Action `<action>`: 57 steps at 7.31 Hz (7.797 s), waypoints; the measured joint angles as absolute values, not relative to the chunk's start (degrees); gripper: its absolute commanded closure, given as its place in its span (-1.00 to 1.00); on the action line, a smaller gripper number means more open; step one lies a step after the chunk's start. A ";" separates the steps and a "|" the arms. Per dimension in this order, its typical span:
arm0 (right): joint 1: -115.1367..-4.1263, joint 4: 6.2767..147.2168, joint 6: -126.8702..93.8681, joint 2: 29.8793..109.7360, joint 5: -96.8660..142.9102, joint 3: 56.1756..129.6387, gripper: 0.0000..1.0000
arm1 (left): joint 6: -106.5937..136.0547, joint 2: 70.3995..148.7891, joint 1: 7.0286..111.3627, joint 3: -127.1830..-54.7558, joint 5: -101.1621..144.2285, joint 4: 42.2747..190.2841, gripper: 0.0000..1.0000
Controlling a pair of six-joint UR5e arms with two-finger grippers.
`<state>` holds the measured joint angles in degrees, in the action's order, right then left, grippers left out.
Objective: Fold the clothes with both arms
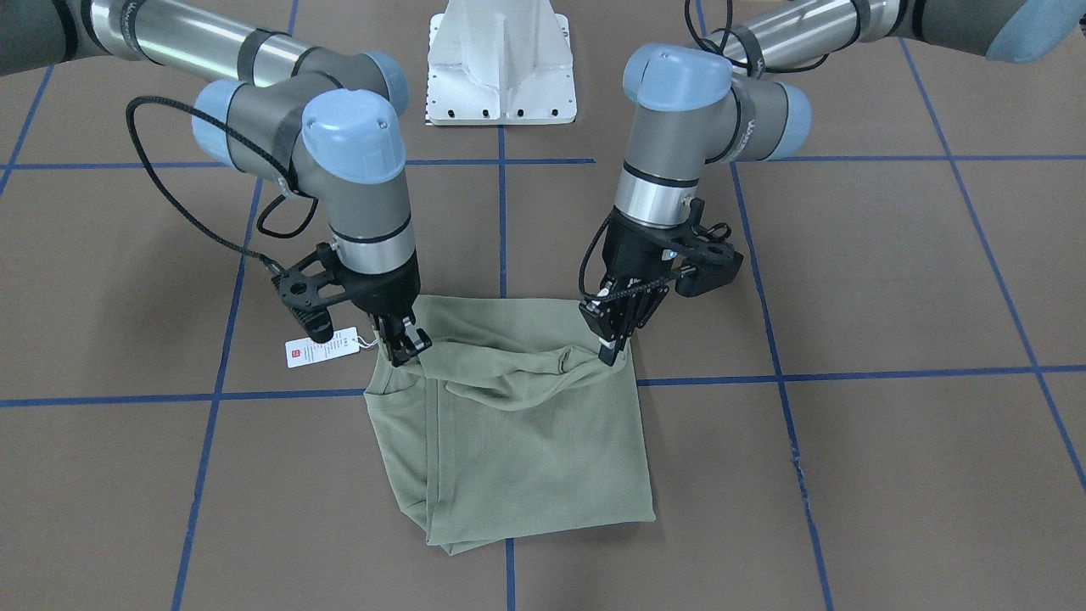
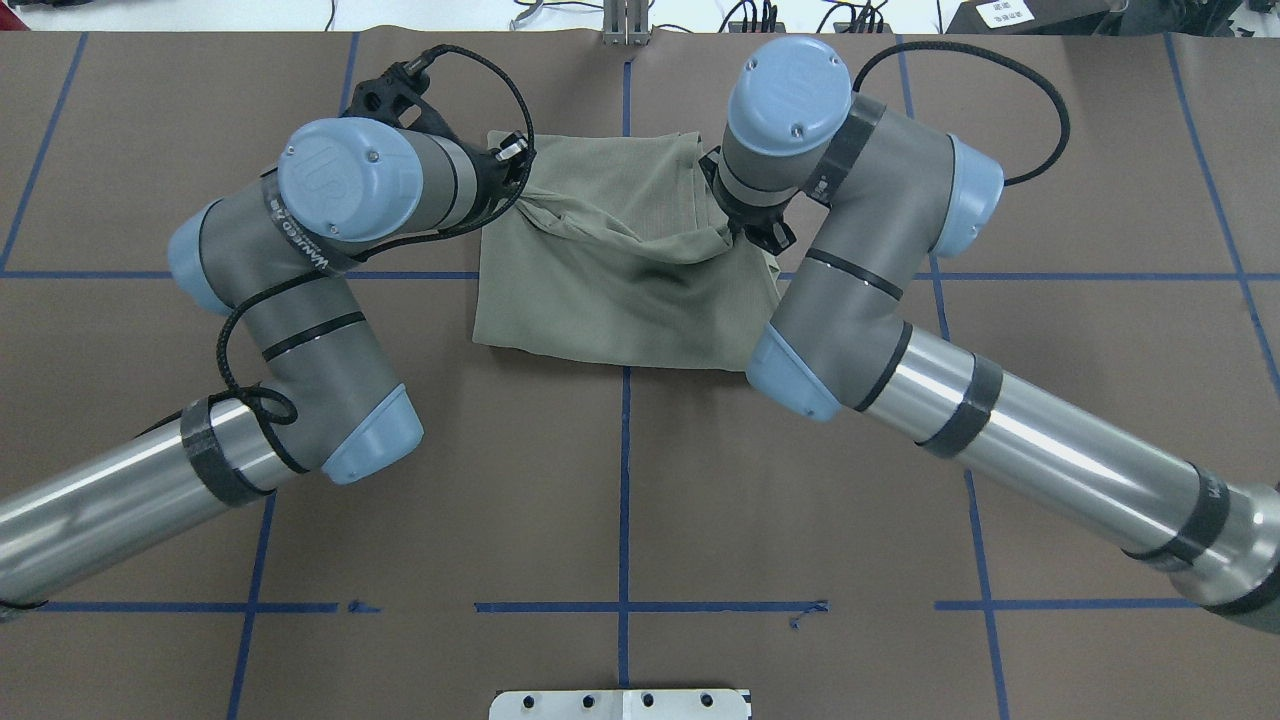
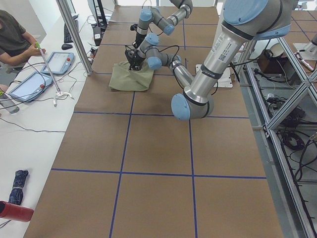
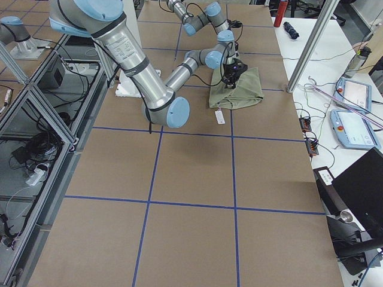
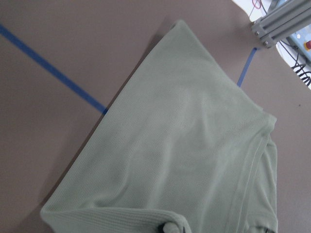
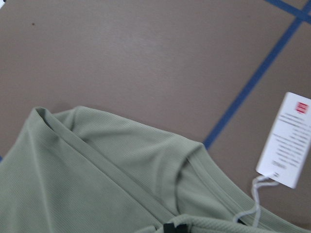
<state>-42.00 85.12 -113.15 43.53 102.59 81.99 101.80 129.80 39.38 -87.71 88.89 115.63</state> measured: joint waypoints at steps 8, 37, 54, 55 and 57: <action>-47.19 67.01 -101.06 33.62 105.65 54.71 -1.00 | 88.39 135.15 43.36 -63.13 85.33 133.99 -0.08; -83.31 88.20 -15.02 94.49 134.04 100.85 -1.00 | 7.02 87.11 81.99 -106.50 134.53 92.56 -0.99; -82.97 88.86 -15.12 93.64 134.74 101.23 -1.00 | 7.38 85.79 82.09 -108.87 135.10 92.28 -0.99; -82.97 88.86 -15.13 93.58 134.74 101.23 -1.00 | 7.38 85.78 82.09 -108.88 135.09 92.28 -0.99; -82.97 88.86 -15.16 93.50 134.63 101.24 -1.00 | 7.38 85.76 82.09 -108.89 135.12 92.27 -0.99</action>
